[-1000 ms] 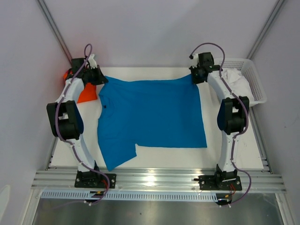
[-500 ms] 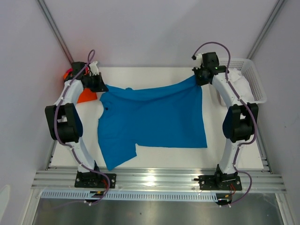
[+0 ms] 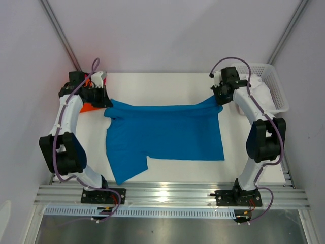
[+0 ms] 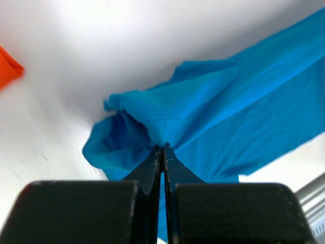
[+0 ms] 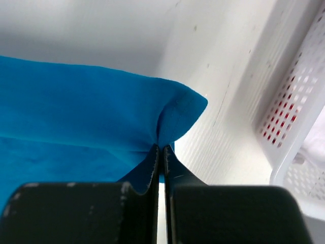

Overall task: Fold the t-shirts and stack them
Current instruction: Fold the tshirt

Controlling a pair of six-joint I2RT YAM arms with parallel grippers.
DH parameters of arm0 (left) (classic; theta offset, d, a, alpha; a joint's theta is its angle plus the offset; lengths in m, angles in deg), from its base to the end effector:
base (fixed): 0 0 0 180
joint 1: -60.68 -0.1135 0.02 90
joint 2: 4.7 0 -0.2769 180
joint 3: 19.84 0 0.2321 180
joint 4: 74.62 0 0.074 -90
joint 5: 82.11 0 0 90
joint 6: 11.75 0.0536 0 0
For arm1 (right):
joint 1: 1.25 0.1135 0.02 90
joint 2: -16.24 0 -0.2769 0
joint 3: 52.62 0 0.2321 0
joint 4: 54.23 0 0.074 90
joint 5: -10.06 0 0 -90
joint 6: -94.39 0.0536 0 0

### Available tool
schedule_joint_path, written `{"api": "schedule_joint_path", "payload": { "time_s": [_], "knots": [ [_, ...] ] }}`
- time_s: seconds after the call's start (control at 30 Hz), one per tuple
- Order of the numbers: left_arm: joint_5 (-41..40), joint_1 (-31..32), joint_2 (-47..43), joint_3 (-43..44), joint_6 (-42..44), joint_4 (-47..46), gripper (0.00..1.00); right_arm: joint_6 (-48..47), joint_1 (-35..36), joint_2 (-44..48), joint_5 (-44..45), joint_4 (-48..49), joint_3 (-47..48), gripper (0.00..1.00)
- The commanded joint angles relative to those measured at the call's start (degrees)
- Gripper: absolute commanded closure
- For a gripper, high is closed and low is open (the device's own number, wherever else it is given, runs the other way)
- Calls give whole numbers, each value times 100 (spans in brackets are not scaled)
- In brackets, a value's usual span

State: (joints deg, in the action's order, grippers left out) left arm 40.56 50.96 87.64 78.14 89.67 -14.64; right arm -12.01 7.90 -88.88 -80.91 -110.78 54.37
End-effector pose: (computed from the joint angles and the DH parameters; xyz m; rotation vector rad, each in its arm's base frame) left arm 0.3318 0.0275 0.3162 0.2597 2.3765 -0.5453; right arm 0.3928 0.0642 0.2843 -0.5650 2.4612 -0.0295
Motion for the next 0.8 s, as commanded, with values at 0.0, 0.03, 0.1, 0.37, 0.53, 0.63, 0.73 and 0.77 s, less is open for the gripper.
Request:
{"api": "schedule_joint_path", "payload": {
  "time_s": [0.0, 0.03, 0.1, 0.37, 0.53, 0.63, 0.73, 0.77],
  "knots": [
    [170, -74, -496, -344, 545, 712, 100, -161, -27, 475, -52, -220, -270, 100],
    [126, -74, -567, -398, 598, 756, 100, -170, -18, 510, -61, -247, -332, 100],
    [30, -74, -725, -573, 756, 870, 100, -179, -18, 598, -96, -300, -517, 100],
    [-234, -83, -1112, -899, 1161, 1275, 100, -302, -1, 958, -26, -616, -973, 100],
    [-454, -101, -1358, -1154, 1362, 1354, 100, -399, 34, 1055, 71, -792, -1281, 100],
    [-585, -136, -1429, -1251, 1476, 1433, 100, -434, 61, 1064, 88, -906, -1466, 100],
    [-665, -180, -1516, -1321, 1582, 1521, 100, -460, 87, 1090, 62, -1029, -1624, 100],
    [-691, -180, -1543, -1348, 1609, 1600, 100, -469, 122, 1090, 45, -1116, -1668, 100]
  ]
}}
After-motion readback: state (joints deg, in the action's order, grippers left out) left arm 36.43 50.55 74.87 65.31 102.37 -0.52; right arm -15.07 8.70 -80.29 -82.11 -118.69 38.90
